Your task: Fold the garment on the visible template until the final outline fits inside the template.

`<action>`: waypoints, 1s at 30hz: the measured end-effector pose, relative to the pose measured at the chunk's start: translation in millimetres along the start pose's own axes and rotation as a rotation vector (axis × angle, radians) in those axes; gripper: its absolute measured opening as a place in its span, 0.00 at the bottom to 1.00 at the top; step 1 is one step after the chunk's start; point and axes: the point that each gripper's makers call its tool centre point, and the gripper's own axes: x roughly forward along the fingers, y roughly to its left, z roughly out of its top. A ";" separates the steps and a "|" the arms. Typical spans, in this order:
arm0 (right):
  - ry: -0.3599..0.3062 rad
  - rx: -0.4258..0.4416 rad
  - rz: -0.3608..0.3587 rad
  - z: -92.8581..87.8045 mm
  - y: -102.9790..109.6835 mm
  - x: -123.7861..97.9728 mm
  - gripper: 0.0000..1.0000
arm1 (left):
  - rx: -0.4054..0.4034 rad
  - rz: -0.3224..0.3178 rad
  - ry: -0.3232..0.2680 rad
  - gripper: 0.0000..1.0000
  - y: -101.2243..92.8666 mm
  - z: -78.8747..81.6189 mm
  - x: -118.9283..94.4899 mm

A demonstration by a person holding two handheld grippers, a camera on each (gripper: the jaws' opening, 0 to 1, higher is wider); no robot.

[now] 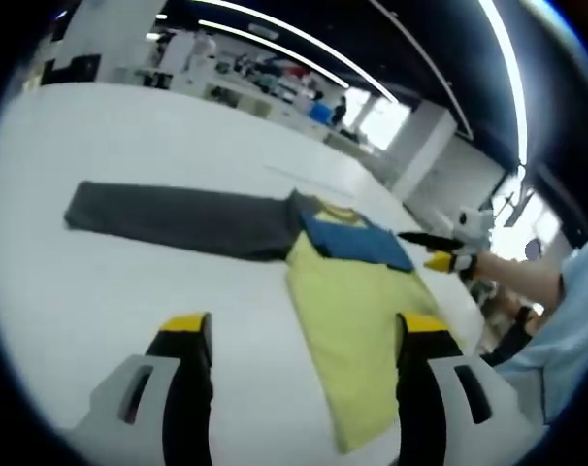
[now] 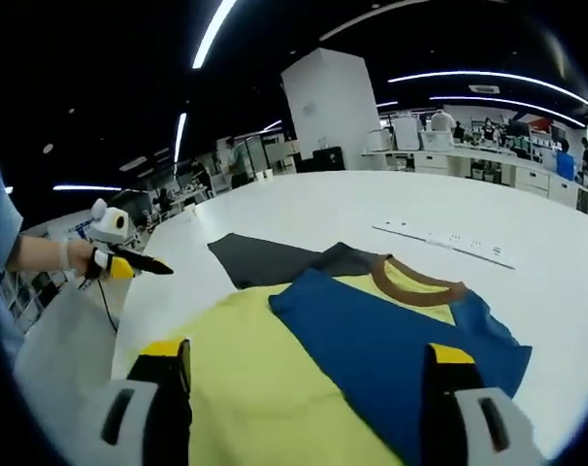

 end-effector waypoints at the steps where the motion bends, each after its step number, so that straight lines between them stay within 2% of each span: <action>1: -0.003 0.007 -0.010 -2.0 -2.9 -4.0 1.00 | 0.004 0.001 -0.002 0.73 1.0 1.6 0.9; 6: 0.005 0.014 -0.038 -10.2 -12.9 -18.4 1.00 | 0.021 0.003 0.001 0.73 4.8 7.5 4.1; 10: -0.024 0.050 -0.049 -9.1 -20.0 -31.6 1.00 | 0.032 0.013 -0.006 0.73 11.0 13.8 4.6; 15: -0.023 0.048 -0.059 -13.1 -19.5 -43.9 1.00 | 0.054 0.033 -0.012 0.74 22.4 24.1 4.3; 20: -0.018 0.063 -0.067 -23.5 -19.7 -59.2 1.00 | 0.090 0.078 -0.016 0.73 43.2 36.4 3.5; 23: -0.032 0.103 -0.074 -28.2 -19.9 -67.3 1.00 | 0.060 0.095 -0.048 0.72 54.8 45.7 5.6; 25: -0.031 0.113 -0.078 -32.0 -20.1 -70.6 1.00 | 0.051 0.099 -0.033 0.73 63.1 46.7 9.5; 27: -0.032 0.120 -0.089 -35.4 -24.1 -73.0 1.00 | 0.082 0.128 -0.006 0.74 74.4 45.5 11.3; 30: -0.043 0.153 -0.095 -37.4 -25.2 -75.4 1.00 | 0.080 0.159 -0.021 0.72 89.5 53.1 12.7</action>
